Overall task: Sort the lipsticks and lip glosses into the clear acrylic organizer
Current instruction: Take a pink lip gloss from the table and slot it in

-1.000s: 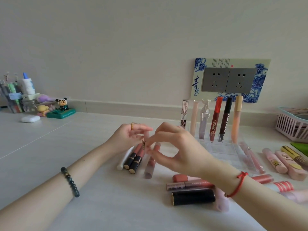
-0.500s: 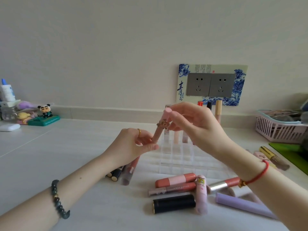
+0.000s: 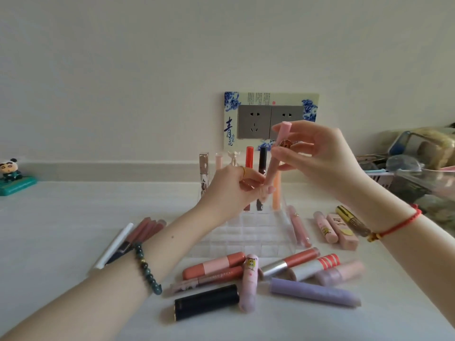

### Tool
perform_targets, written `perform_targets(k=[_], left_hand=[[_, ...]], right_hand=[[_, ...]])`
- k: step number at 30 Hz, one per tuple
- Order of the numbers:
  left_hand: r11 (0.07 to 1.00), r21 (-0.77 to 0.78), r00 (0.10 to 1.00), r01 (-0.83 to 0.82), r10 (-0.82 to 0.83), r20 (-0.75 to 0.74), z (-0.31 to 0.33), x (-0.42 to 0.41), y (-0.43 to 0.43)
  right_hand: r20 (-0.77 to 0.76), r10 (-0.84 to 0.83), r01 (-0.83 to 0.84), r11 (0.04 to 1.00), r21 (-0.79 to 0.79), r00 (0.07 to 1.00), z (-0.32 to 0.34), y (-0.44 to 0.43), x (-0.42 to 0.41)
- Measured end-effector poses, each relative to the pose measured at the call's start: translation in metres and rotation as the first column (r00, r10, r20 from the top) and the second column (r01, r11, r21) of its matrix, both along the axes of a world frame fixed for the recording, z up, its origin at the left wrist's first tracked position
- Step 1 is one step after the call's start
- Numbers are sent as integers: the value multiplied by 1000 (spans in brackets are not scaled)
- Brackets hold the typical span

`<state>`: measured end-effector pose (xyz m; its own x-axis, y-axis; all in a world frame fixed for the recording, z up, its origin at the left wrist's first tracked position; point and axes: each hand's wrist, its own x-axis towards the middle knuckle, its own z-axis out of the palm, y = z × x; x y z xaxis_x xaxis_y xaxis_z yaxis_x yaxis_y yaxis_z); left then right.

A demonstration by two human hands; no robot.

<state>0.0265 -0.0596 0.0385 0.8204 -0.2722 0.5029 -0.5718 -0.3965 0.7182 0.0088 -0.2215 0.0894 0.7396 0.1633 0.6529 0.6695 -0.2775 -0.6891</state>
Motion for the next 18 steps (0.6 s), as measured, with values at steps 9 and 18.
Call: perform_targets(k=[9, 18], left_hand=[[989, -130, 997, -67, 63, -41, -10, 21, -36], [986, -123, 991, -112, 102, -91, -24, 25, -40]], right_hand=[[-27, -149, 149, 989, 0, 988, -22, -19, 24], [-87, -182, 179, 983, -44, 979, -42, -19, 33]])
